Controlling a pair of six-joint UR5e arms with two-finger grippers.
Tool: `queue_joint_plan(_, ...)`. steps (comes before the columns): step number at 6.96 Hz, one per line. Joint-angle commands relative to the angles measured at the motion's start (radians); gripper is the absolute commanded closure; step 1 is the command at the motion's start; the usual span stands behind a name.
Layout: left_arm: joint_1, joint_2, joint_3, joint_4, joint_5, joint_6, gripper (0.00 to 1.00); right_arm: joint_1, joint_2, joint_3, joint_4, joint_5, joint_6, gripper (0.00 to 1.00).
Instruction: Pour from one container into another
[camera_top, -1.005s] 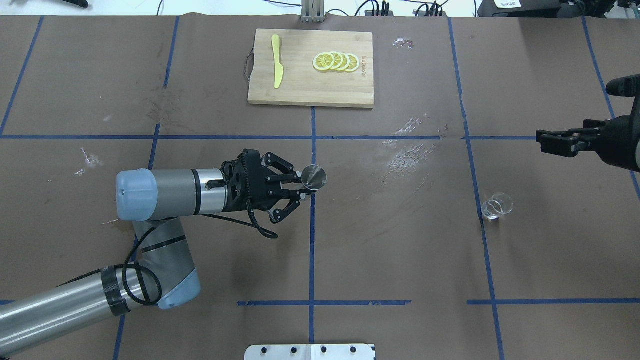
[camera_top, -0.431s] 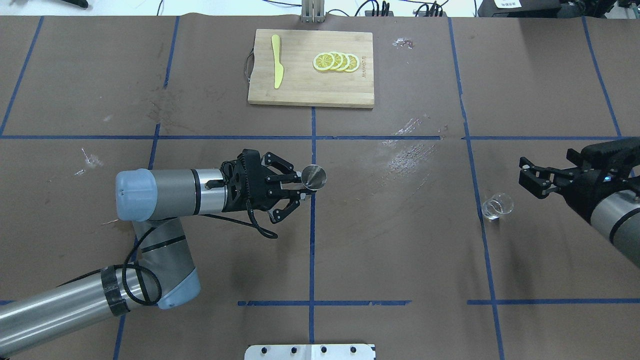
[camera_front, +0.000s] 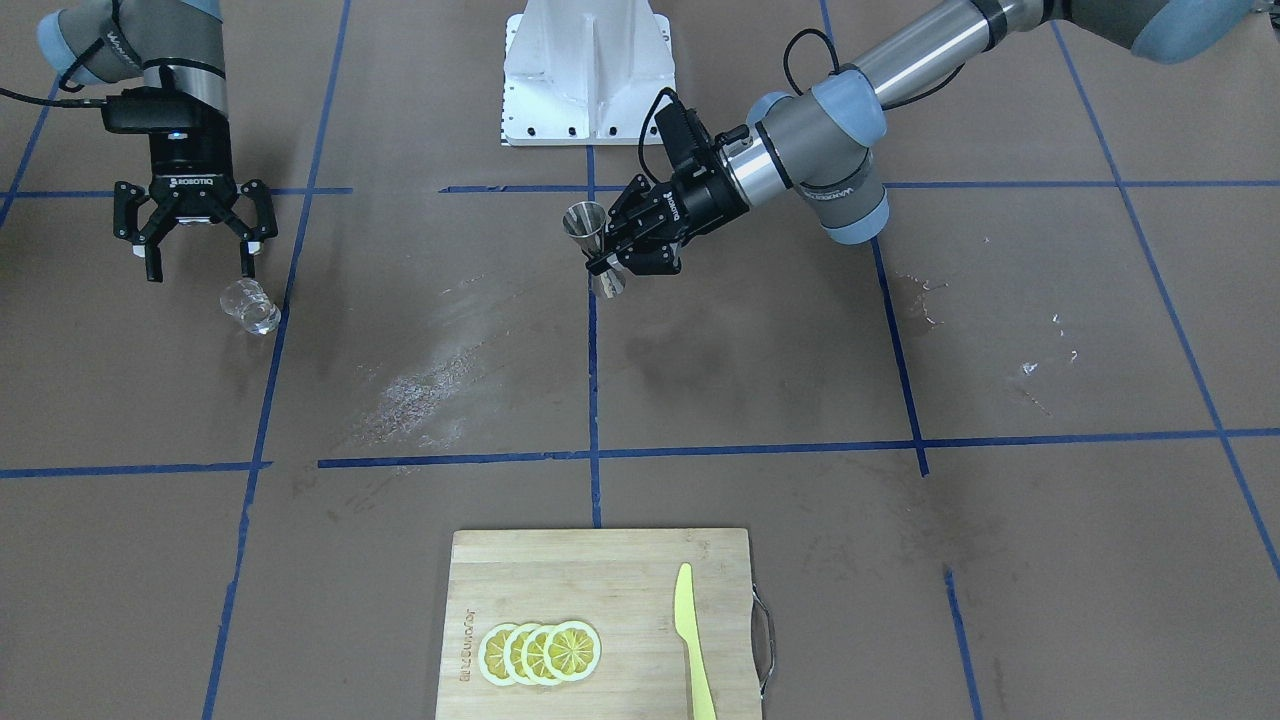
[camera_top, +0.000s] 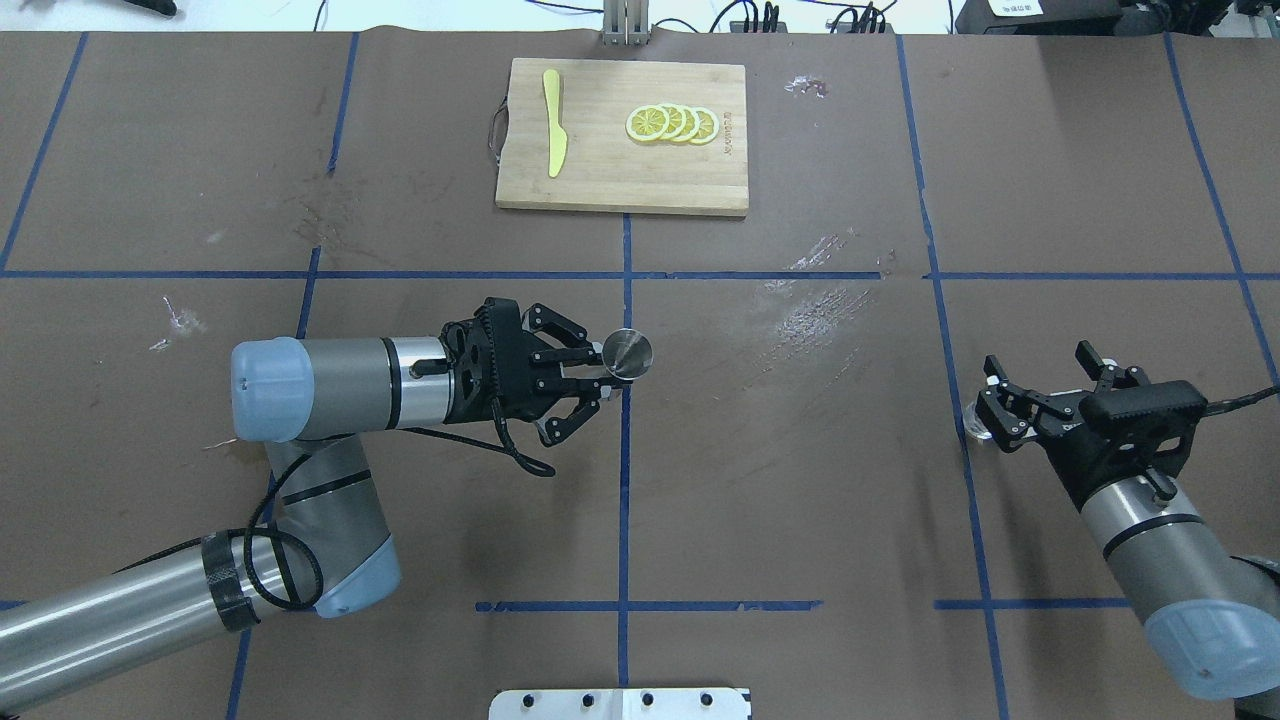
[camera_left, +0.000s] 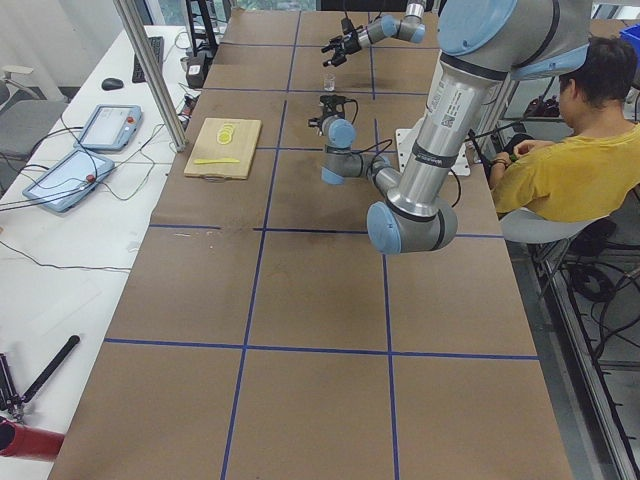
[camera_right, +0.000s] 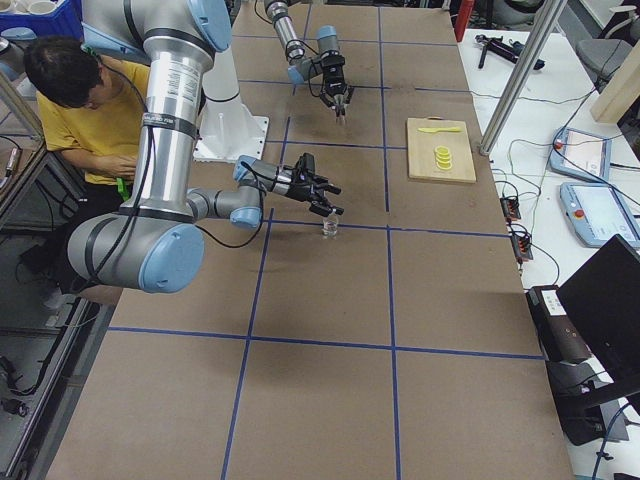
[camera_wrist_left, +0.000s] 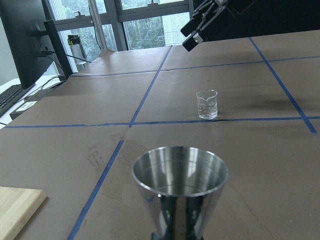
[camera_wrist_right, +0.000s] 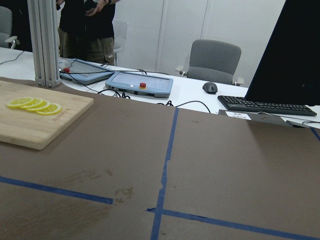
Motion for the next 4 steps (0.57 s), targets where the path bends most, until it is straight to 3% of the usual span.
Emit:
queue_joint_plan(1, 0.0, 0.0, -0.001, 0.003, 0.0, 0.0, 1.0, -0.048, 0.077, -0.124, 0.014, -0.119, 0.07, 0.03)
queue_joint_plan(4, 0.0, 0.0, -0.003, 0.004, 0.002, 0.0, 1.0, -0.057, 0.095, -0.187, 0.015, -0.147, 0.1, 0.03)
